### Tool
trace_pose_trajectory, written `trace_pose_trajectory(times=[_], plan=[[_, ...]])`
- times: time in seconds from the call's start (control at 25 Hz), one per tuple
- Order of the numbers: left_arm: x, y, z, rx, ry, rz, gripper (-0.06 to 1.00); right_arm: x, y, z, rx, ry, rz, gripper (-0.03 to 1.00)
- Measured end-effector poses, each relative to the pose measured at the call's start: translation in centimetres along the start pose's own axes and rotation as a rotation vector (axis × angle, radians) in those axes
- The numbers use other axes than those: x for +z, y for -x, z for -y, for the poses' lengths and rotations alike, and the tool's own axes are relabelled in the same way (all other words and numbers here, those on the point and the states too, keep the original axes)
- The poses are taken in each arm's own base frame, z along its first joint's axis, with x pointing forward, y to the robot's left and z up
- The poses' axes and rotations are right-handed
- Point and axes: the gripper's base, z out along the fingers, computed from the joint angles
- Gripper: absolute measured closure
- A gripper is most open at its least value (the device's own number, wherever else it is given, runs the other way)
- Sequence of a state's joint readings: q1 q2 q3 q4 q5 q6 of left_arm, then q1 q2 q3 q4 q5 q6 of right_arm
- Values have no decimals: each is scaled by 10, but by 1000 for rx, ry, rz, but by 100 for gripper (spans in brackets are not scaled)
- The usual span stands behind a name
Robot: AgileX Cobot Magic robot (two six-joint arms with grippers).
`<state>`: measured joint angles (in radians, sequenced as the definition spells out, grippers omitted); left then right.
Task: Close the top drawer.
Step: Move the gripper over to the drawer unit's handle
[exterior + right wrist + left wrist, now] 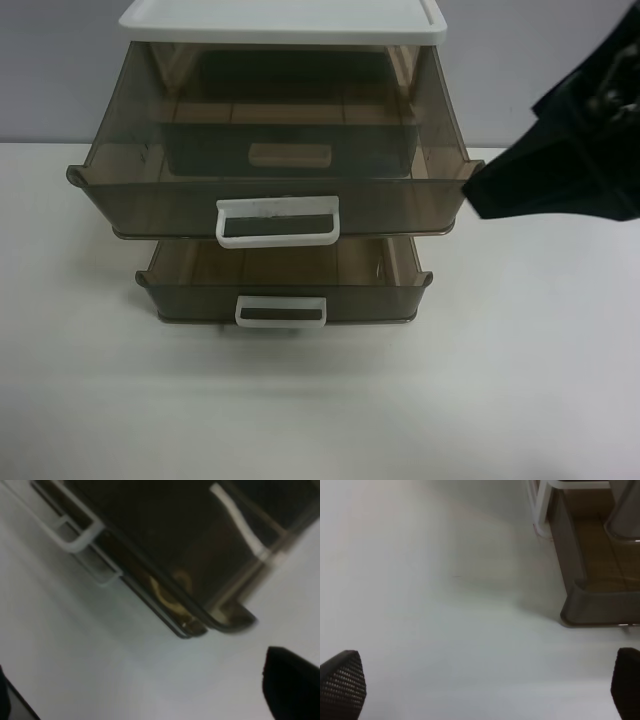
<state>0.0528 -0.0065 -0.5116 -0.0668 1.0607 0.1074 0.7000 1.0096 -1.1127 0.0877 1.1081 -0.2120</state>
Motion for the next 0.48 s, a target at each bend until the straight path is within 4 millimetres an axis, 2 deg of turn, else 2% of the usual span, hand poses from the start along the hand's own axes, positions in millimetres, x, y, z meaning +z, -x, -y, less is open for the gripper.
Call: trace_pose_trajectory(times=[0.12, 0.28, 0.32, 0.36, 0.48], plan=[[0, 0, 0, 0, 0, 0, -5, 18, 24, -26, -132, 66, -39, -3], [0, 0, 0, 0, -1, 0, -5, 44, 44, -61, -249, 147, -94, -3], [0, 0, 0, 0, -1, 0, -5, 49, 46, -70, -275, 165, -107, -3], [0, 0, 0, 0, -1, 0, -5, 64, 46, -86, -316, 195, -154, -3], [0, 0, 0, 0, -1, 0, -5, 93, 43, -110, -381, 229, -249, -3]])
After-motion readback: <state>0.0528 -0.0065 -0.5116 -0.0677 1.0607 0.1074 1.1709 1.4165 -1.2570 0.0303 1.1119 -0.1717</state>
